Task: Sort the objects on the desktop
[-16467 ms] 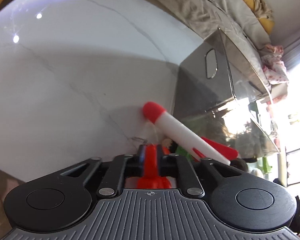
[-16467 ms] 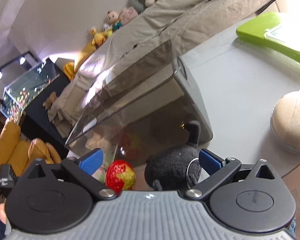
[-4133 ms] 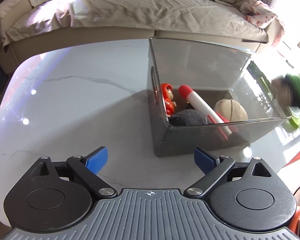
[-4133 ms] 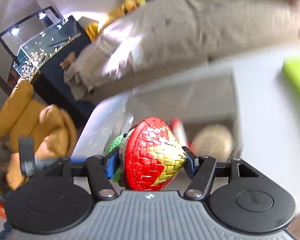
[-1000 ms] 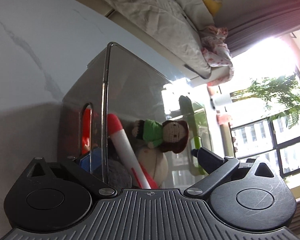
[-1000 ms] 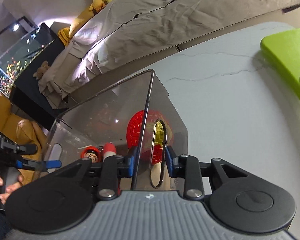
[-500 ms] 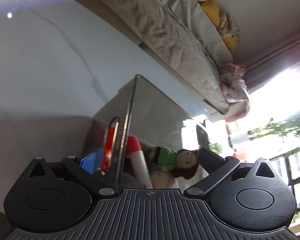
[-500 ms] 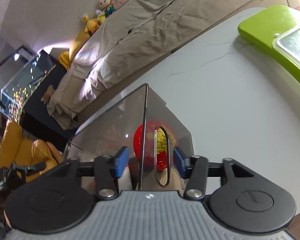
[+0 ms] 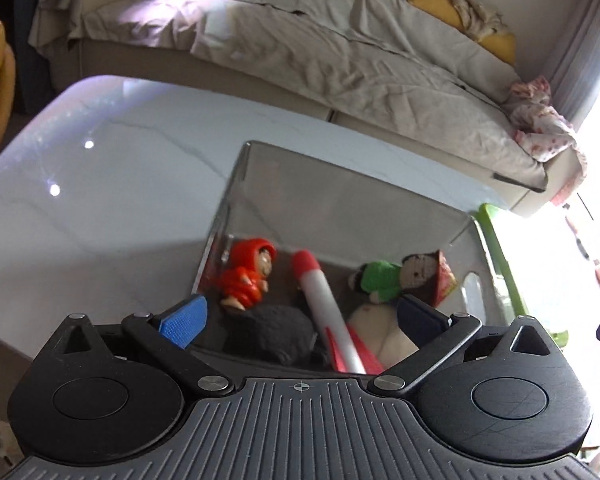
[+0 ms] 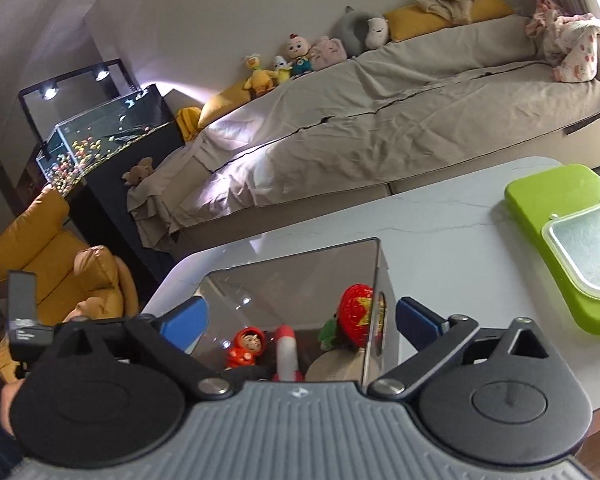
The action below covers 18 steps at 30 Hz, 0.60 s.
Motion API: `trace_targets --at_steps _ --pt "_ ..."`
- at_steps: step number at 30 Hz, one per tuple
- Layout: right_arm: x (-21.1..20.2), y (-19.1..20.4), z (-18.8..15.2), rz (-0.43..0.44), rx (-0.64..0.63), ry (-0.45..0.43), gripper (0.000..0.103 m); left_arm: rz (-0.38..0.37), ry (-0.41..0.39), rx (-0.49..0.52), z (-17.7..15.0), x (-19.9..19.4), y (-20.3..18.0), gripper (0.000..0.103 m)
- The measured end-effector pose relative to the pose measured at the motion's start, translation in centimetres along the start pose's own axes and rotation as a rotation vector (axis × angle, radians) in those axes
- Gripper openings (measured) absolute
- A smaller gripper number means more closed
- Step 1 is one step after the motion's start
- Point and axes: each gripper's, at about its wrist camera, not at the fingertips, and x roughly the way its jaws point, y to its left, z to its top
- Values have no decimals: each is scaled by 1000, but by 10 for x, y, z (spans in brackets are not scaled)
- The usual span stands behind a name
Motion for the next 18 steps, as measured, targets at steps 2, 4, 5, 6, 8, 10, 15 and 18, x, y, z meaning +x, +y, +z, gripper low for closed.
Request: trace_targets --at_steps 2,4,5,6,8,10,15,18 --pt "4 9 6 10 -16 12 103 20 8 52 -5 -4 5 103" --pt "15 18 7 23 -38 11 102 62 30 94 -1 0 5 103" --pt "22 21 6 36 -38 23 95 65 59 109 3 4 8 103" --pt "35 22 6 55 -34 54 80 56 96 123 7 8 10 103" --pt "63 25 6 80 -30 136 52 12 184 149 18 19 14 103" --pt "97 34 6 34 -91 247 48 50 183 227 30 22 14 103" --pt "201 73 9 -104 -383 509 62 243 5 454 48 23 18 103" --pt "260 86 5 -107 -379 623 62 233 -15 434 55 28 38 103"
